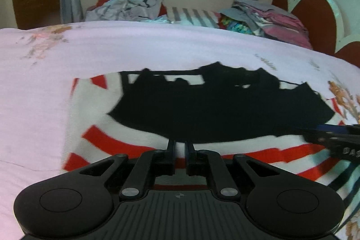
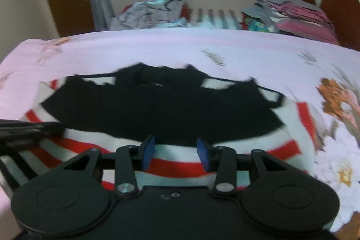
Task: Fold small clothes
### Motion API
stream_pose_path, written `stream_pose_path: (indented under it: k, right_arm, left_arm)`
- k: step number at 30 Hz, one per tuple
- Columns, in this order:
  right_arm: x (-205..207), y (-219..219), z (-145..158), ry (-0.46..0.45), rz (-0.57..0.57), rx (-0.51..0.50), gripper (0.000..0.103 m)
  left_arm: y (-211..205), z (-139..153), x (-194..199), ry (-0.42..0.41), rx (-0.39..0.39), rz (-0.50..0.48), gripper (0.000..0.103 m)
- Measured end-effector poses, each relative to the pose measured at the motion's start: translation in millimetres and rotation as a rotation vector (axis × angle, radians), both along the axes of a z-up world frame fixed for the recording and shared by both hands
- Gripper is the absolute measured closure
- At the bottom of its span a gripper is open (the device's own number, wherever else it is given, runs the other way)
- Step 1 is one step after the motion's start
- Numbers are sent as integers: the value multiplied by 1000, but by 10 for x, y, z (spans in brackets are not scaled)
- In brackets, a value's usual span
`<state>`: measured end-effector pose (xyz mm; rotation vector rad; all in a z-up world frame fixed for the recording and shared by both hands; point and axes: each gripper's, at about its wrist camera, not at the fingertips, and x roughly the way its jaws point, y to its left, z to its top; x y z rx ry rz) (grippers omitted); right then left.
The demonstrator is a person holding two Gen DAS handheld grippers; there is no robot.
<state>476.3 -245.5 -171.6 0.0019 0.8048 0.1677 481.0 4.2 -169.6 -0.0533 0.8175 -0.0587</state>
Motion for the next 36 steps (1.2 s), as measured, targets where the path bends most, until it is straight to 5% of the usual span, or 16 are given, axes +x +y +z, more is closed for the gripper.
stream_pose_path:
  k: [10,17,20,22,23,36]
  right_arm:
    - [-188,-448,32,4,-118,-6,62]
    - [-442,-369,152,-13,-76,33,61]
    - [-552,-288,173,-13,-51,39,61]
    - [-624,-230,180,-13,-35,36,60]
    - [-662,-203,173,-13,-28,25,60]
    - [-963,-511,-26,21,-138,-80,60]
  left_arm:
    - [187,24,-39,15,21,66,95]
    - [177,106,-266,12,3,68,93]
    - [143,127,-427,5,-12,49,82]
    - [117,136,-529,-5,-10,40,54]
    - [106,137,-584,-15,-4,35,51]
    - [319,-52,-799,16,10,45,50]
